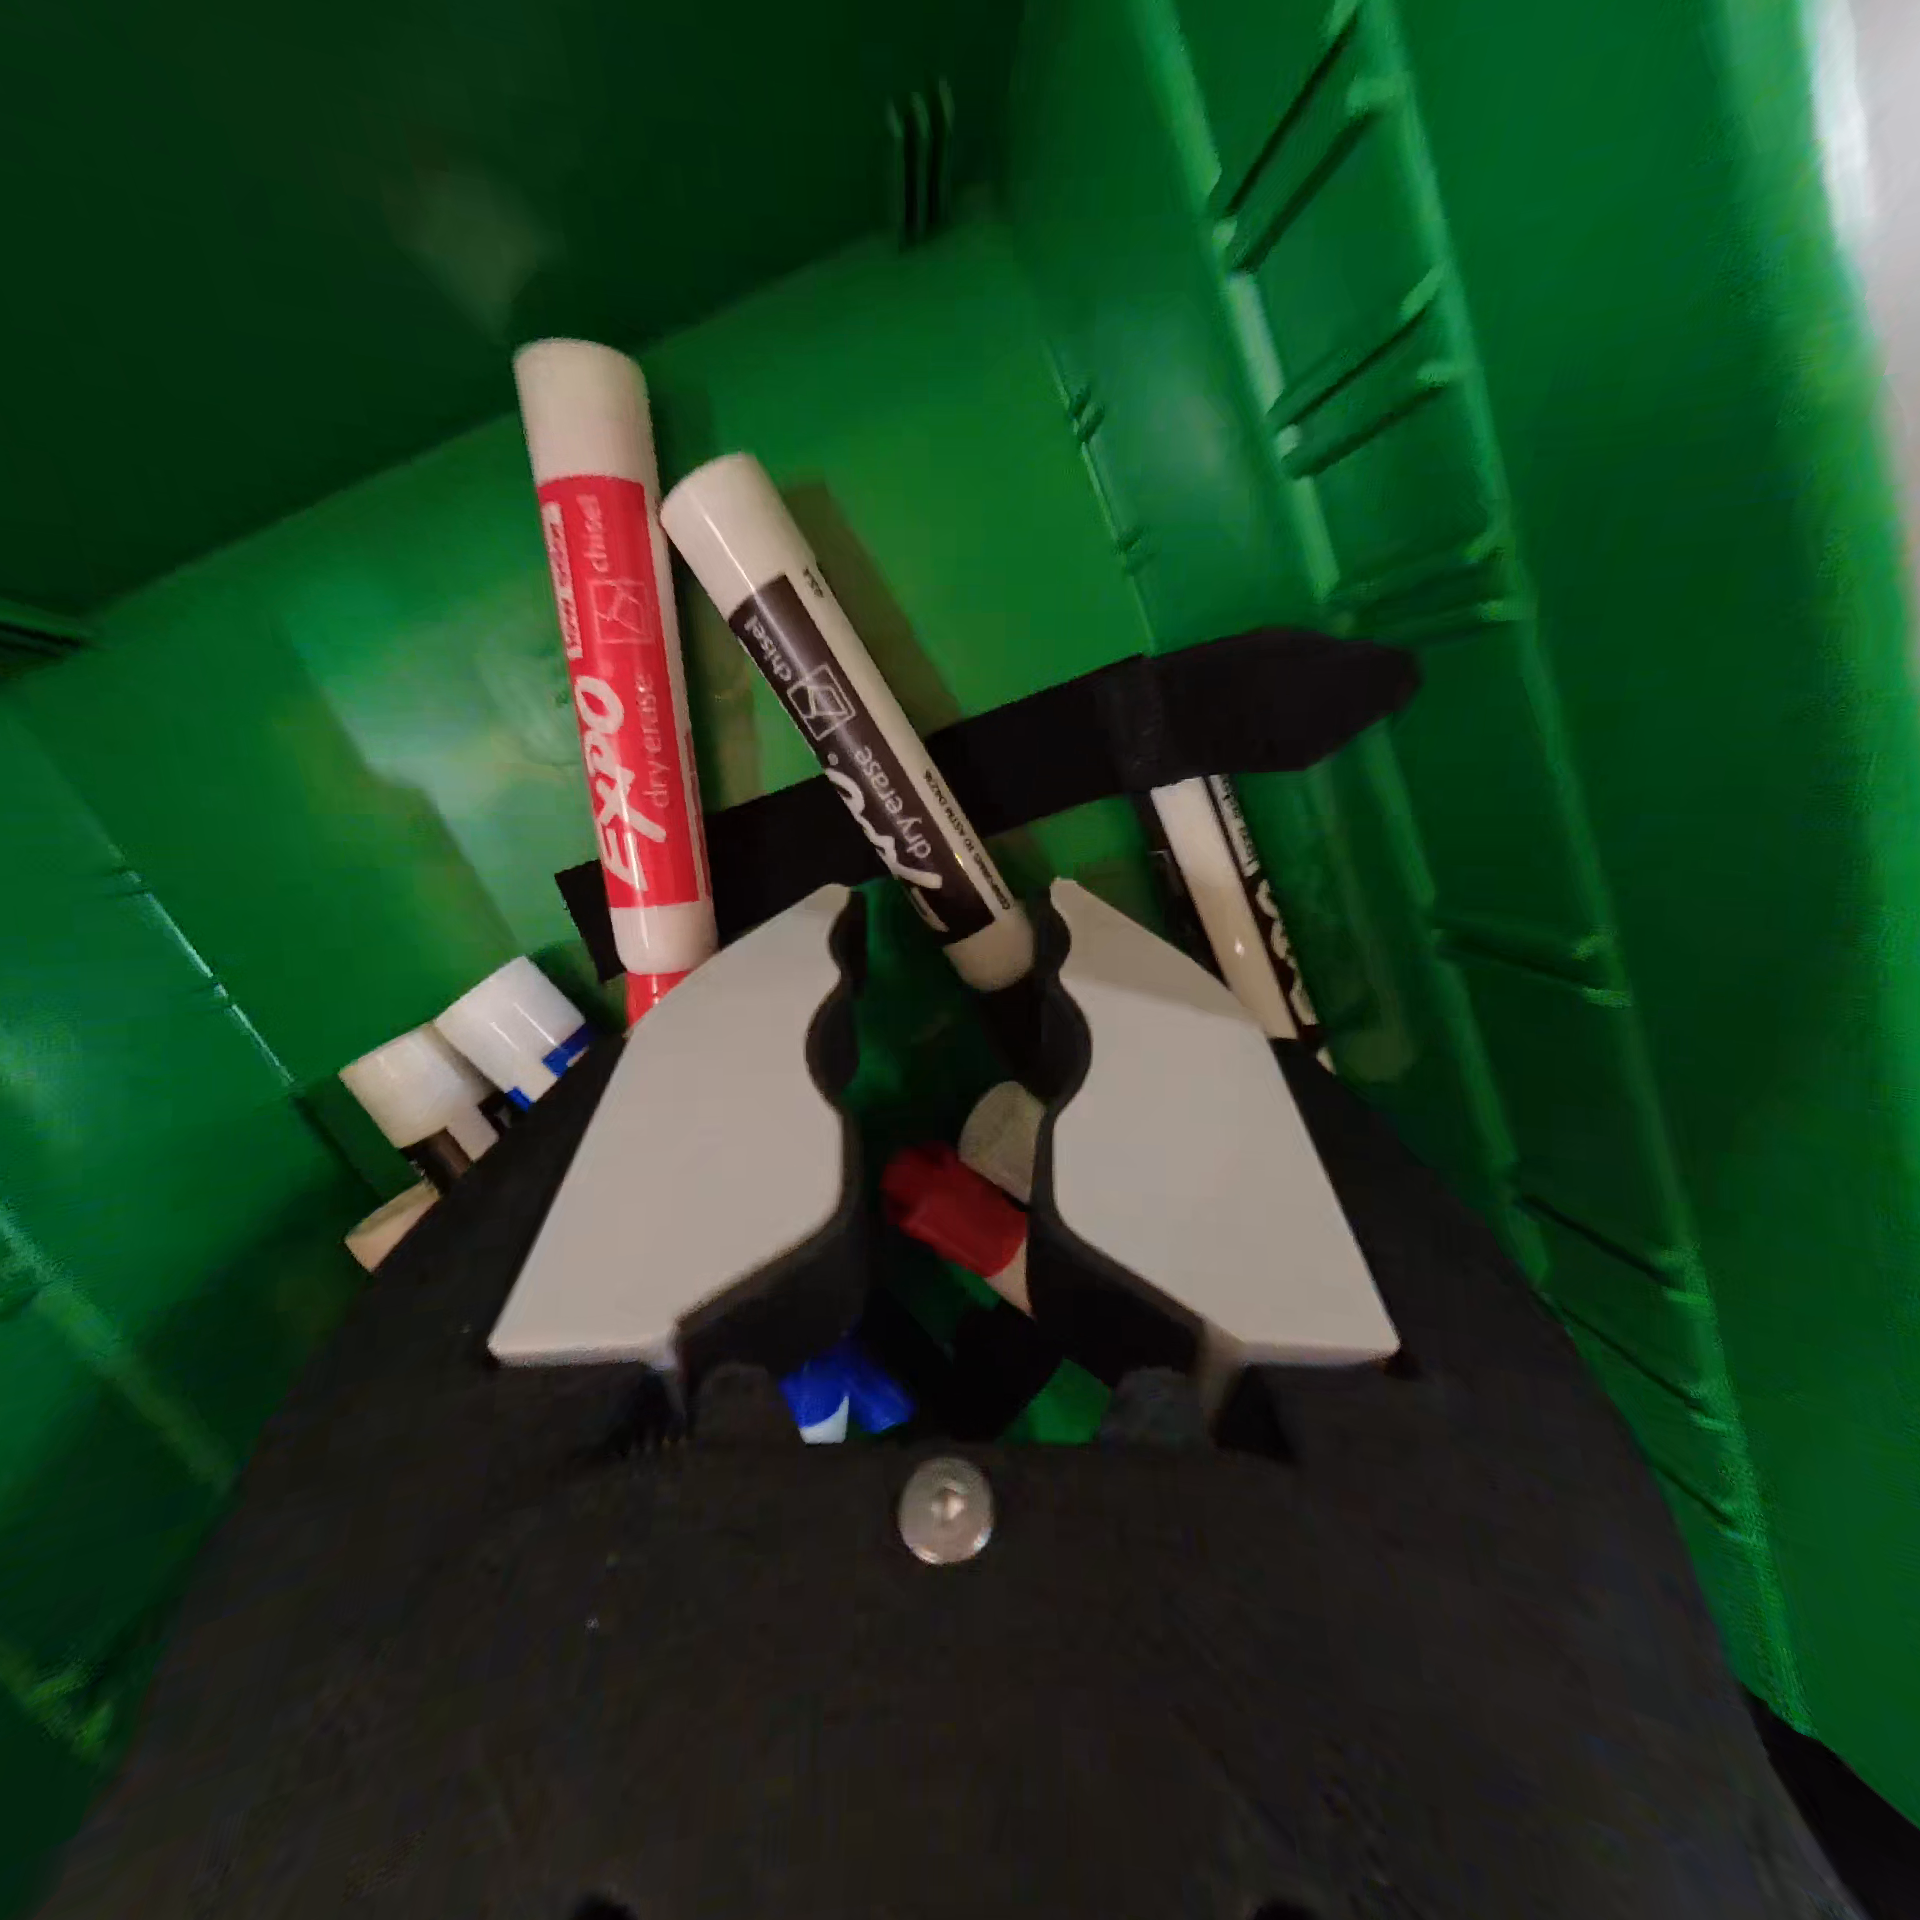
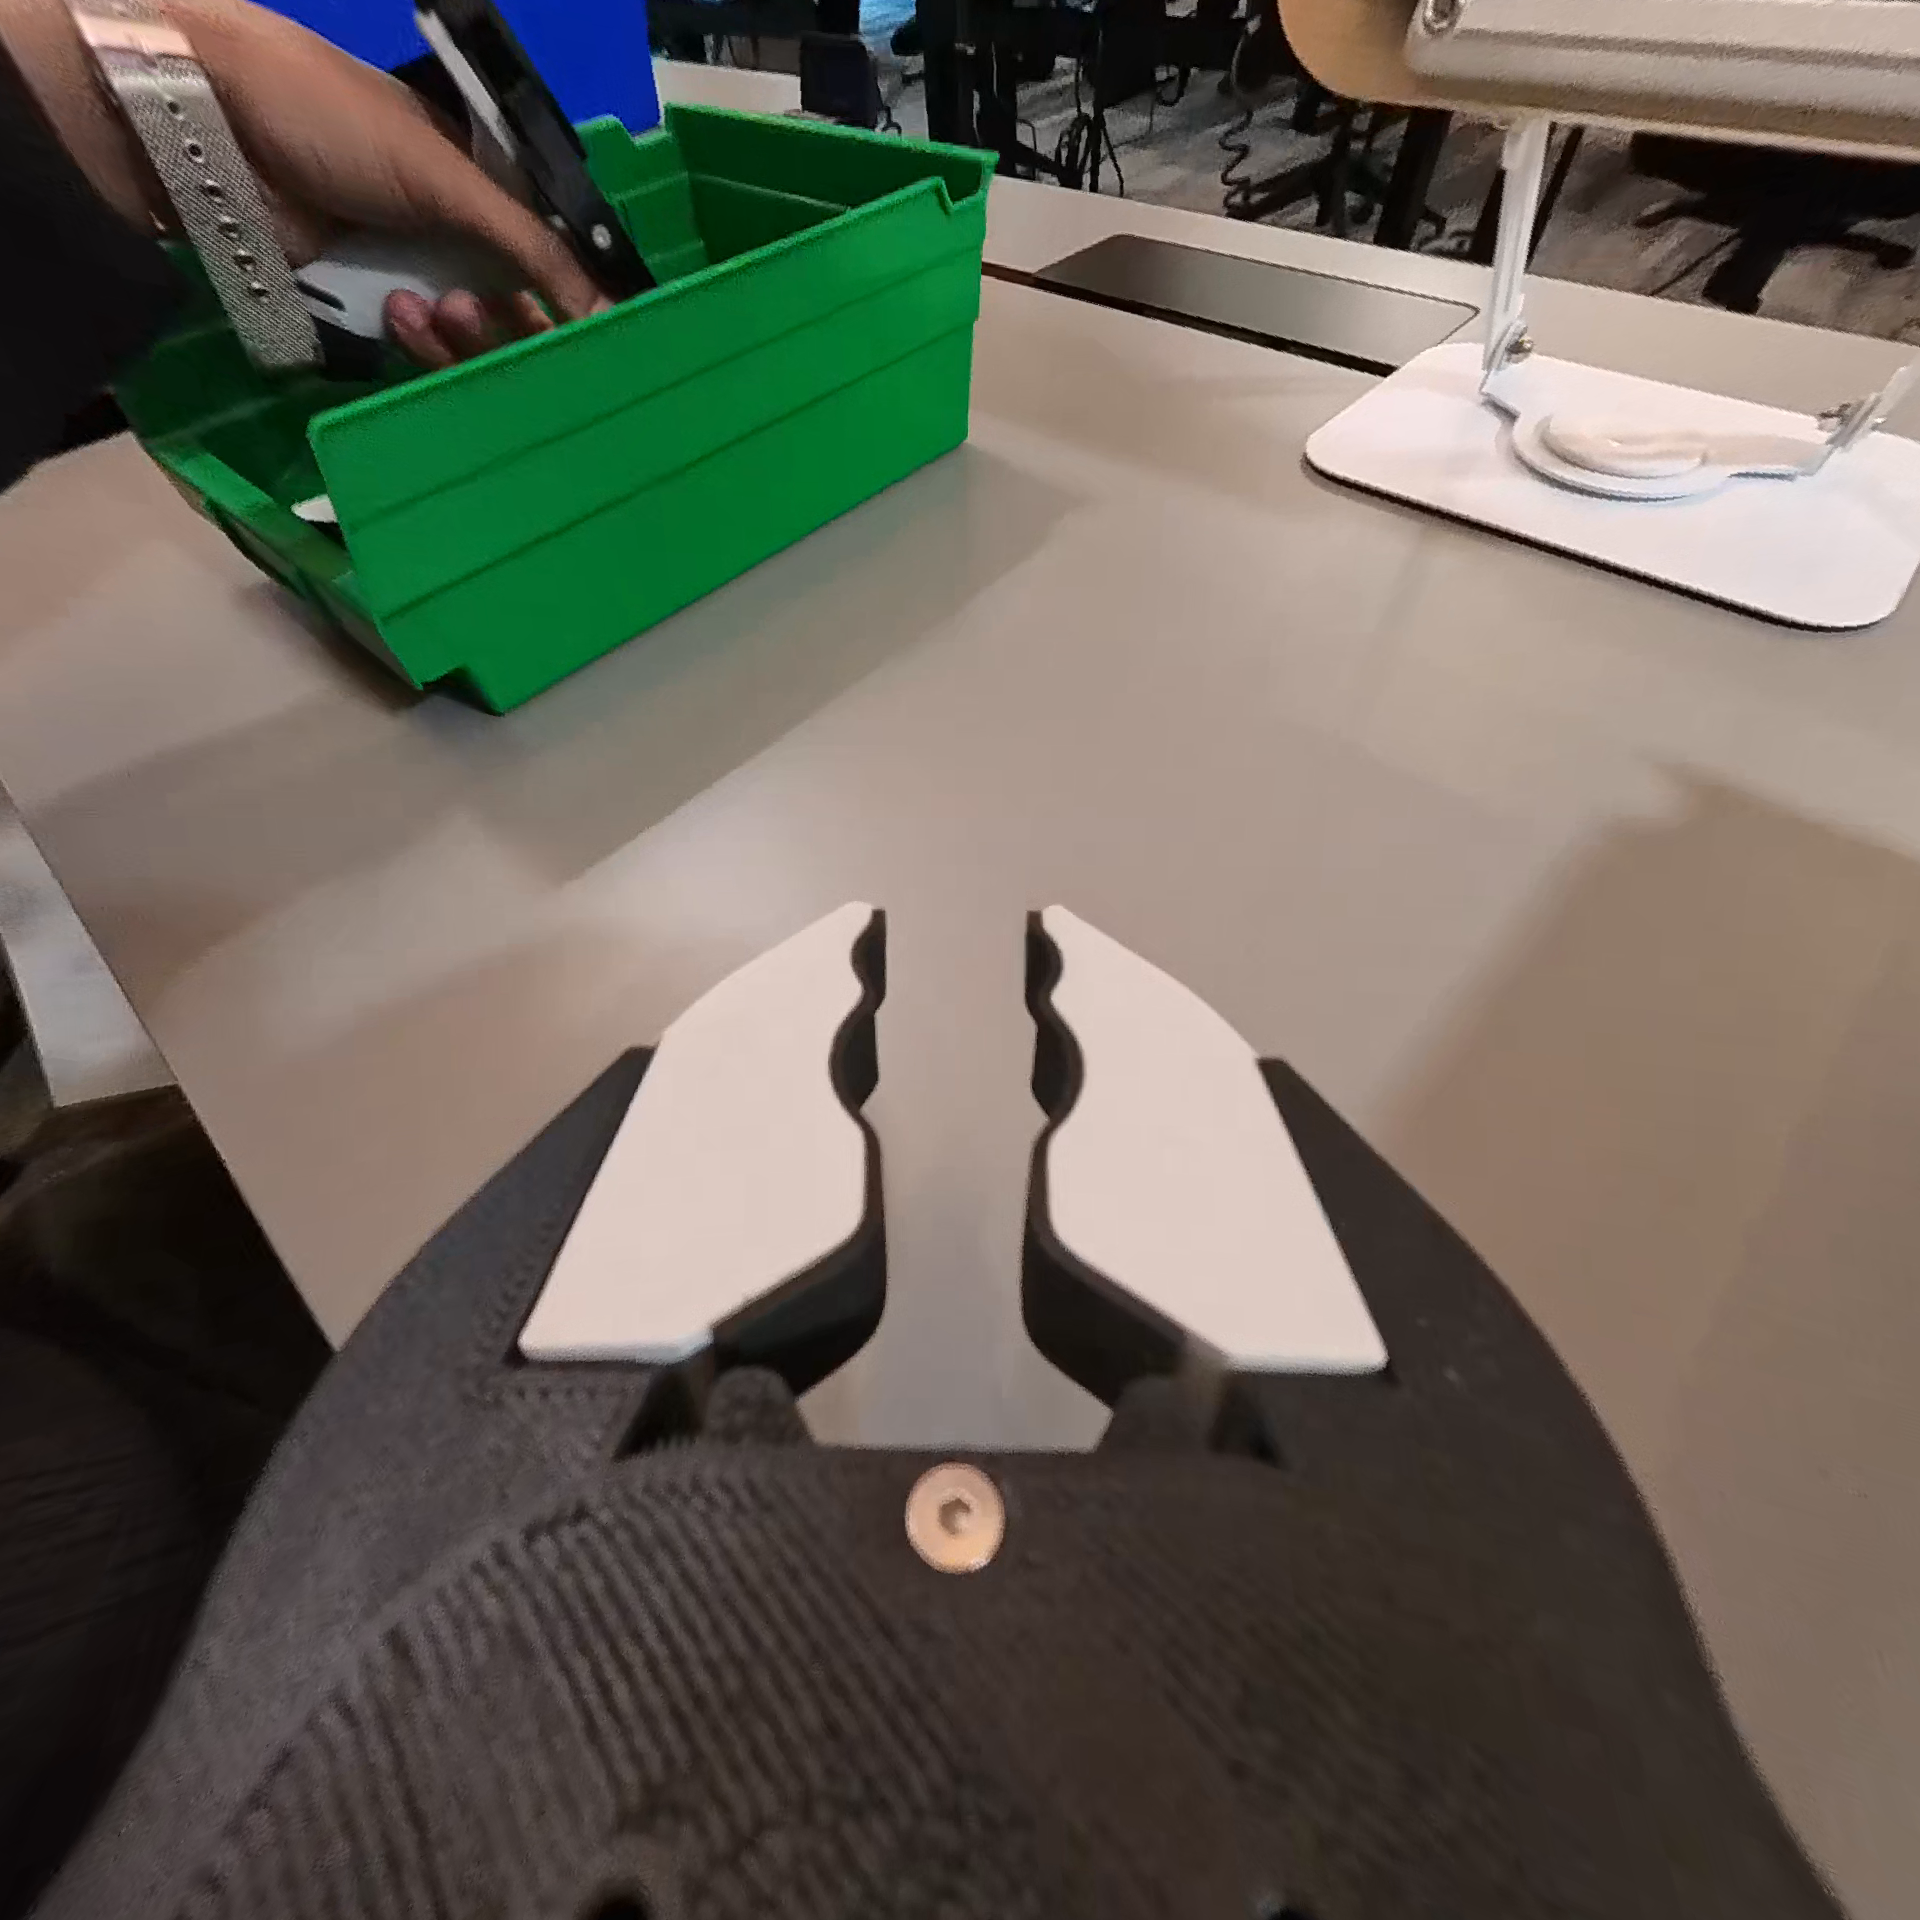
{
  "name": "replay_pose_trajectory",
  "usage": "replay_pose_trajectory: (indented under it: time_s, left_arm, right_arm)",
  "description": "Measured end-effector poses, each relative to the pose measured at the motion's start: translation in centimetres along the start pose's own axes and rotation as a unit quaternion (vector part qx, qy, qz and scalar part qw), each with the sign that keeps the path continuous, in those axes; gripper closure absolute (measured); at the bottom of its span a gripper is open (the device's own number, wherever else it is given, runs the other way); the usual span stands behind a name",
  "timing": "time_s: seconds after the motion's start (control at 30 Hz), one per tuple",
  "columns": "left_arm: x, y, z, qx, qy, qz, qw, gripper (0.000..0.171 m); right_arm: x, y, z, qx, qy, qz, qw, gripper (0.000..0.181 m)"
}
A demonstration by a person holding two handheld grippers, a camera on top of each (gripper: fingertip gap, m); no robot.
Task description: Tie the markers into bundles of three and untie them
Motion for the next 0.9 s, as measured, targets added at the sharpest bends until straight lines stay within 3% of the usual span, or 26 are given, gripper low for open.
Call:
replay_pose_trajectory:
  time_s: [0.07,0.13,0.17,0.33,0.47,0.6,0.77,0.9]
  left_arm:
    - [0.2,-1.0,0.0,0.018,-0.016,-0.03,0.999,0.134]
    - [0.4,-0.7,-0.2,0.051,-0.018,-0.014,0.998,0.15]
    - [0.4,-0.3,-0.3,0.041,-0.013,0.0,0.999,0.15]
    - [-1.8,4.5,-1.2,0.0,0.043,0.161,0.986,0.152]
    - [-5.7,10.5,1.6,-0.097,0.055,0.36,0.926,0.152]
    - [-8.3,13.1,8.4,-0.197,0.005,0.44,0.876,0.152]
    - [-8.1,9.6,17.9,-0.331,-0.034,0.458,0.825,0.152]
    - [-7.5,4.6,21.6,-0.461,-0.008,0.442,0.77,0.152]
  right_arm:
    - [-0.3,0.2,0.3,-0.011,-0.001,-0.003,1.0,0.153]
    - [-0.5,0.4,0.6,-0.016,-0.006,-0.002,1.0,0.151]
    - [-0.6,0.6,0.7,-0.018,-0.008,-0.001,1.0,0.151]
    - [-0.8,0.7,1.1,-0.024,-0.007,-0.003,1.0,0.15]
    - [-0.8,0.3,1.1,-0.001,-0.018,-0.006,1.0,0.149]
    - [0.0,-0.2,0.5,0.054,-0.03,0.014,0.998,0.149]
    - [1.9,0.7,-0.1,0.101,-0.073,0.124,0.984,0.145]
    - [2.4,1.4,0.2,0.176,-0.131,0.18,0.959,0.147]
Point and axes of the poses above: each gripper's, where its closed fingertips meet, y back along the fingers, x out of its top, z = x × y across the jaws, the point moved 10 cm from there along y, back along the fingers, and after that the axes turned 14 degrees about -z, right-handed, at the moved point
